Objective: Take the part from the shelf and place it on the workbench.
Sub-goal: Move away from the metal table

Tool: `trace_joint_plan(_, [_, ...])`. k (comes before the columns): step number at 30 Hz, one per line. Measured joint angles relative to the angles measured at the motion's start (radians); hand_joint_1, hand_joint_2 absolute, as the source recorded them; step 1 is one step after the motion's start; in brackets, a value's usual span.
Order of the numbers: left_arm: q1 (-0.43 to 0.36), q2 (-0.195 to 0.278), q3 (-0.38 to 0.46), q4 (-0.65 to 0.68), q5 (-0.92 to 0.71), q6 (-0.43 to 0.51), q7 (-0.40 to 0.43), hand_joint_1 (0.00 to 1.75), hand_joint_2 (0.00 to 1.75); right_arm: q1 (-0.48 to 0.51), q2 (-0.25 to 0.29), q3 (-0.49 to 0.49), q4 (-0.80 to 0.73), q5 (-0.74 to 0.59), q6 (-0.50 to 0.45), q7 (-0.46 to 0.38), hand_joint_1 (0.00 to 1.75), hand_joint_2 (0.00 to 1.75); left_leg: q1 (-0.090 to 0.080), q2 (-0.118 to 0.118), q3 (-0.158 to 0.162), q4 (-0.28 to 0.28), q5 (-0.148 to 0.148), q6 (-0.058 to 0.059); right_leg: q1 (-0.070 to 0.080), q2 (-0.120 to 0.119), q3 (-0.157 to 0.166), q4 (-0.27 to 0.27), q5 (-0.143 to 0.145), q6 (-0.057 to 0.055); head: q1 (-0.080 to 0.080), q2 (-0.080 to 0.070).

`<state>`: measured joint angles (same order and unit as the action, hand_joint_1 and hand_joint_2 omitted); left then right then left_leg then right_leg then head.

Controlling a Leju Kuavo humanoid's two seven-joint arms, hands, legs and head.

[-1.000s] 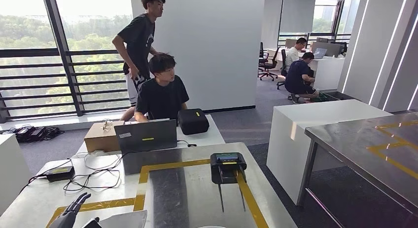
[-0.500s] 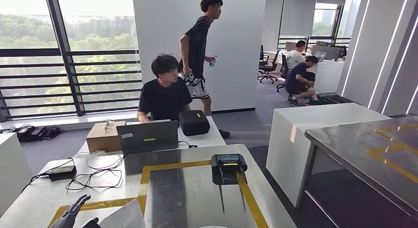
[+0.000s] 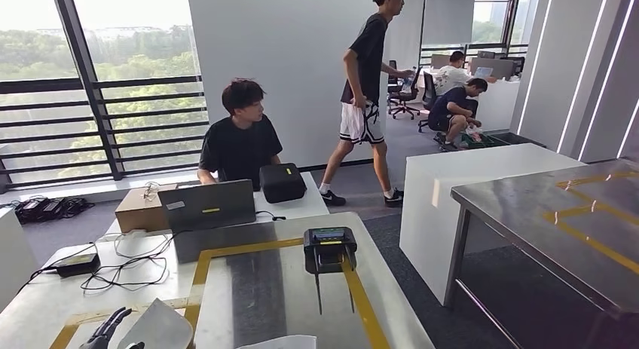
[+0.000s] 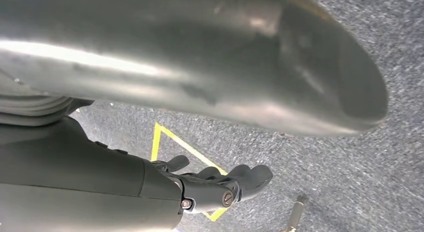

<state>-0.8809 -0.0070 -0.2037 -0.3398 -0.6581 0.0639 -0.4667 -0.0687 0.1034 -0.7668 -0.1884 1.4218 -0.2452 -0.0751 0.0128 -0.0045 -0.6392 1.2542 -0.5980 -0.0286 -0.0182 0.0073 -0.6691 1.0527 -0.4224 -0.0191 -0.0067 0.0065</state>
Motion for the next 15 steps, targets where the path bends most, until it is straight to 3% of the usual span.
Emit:
trace_joint_plan(2, [0.000,0.001,0.000,-0.003,0.000,0.001,0.002,0.00,0.00,-0.001,0.001,0.000,0.000,0.002,0.001,0.000,0.00,0.00,-0.010,0.001,0.091,-0.137,0.037,0.018,0.004,0.000,-0.012,0.000,0.015,0.004,0.001,0.000])
trace_joint_plan(4, [-0.002,0.002,0.000,-0.007,0.000,0.004,0.003,0.00,0.00,-0.001,0.003,0.000,0.000,0.003,0.002,0.001,0.00,0.00,-0.020,0.001,0.136,-0.216,0.048,0.026,0.003,-0.001,-0.015,-0.004,0.029,0.014,0.002,0.000])
trace_joint_plan(7, [0.000,0.003,0.000,-0.008,0.000,0.006,0.005,0.00,0.00,0.000,0.003,0.000,0.000,0.005,0.003,0.004,0.00,0.00,-0.023,0.002,0.125,-0.232,0.069,0.037,-0.001,-0.001,-0.017,-0.016,0.048,0.036,0.002,0.000])
trace_joint_plan(8, [0.001,0.003,0.000,-0.008,0.000,0.006,0.005,0.00,0.00,0.000,0.003,0.000,0.000,0.005,0.004,0.005,0.00,0.00,-0.020,0.004,0.119,-0.238,0.082,0.045,0.000,-0.002,-0.022,-0.011,0.035,0.041,0.003,0.000])
trace_joint_plan(10, [0.003,0.003,0.000,-0.008,0.000,0.007,0.006,0.00,0.00,0.000,0.003,0.001,0.000,0.006,0.005,0.009,0.00,0.00,-0.015,0.005,0.098,-0.244,0.110,0.055,0.000,-0.003,-0.047,0.058,-0.046,0.047,0.006,0.000])
trace_joint_plan(12, [0.009,0.003,0.000,-0.008,0.000,0.008,0.006,0.00,0.00,-0.001,0.002,0.001,0.000,0.007,0.005,0.011,0.00,0.00,-0.015,0.005,0.070,-0.242,0.132,0.059,0.000,-0.003,-0.078,0.186,-0.136,0.053,0.009,0.000])
trace_joint_plan(13, [0.013,0.003,0.000,-0.007,0.000,0.008,0.006,0.00,0.00,-0.002,0.002,0.001,0.000,0.007,0.005,0.012,0.00,0.00,-0.016,0.005,0.057,-0.240,0.140,0.059,0.001,-0.003,-0.083,0.236,-0.150,0.055,0.010,0.000])
trace_joint_plan(14, [0.017,0.003,0.000,-0.006,0.000,0.009,0.006,0.00,0.00,-0.002,0.002,0.001,0.000,0.007,0.005,0.012,0.00,0.00,-0.016,0.005,0.044,-0.237,0.148,0.057,0.001,-0.003,-0.074,0.256,-0.143,0.055,0.011,0.000])
trace_joint_plan(15, [0.021,0.003,0.000,-0.006,0.000,0.009,0.006,0.00,0.00,-0.001,0.002,0.001,0.000,0.007,0.005,0.012,0.00,0.00,-0.016,0.006,0.031,-0.232,0.155,0.055,0.001,-0.003,-0.046,0.239,-0.121,0.055,0.011,0.000])
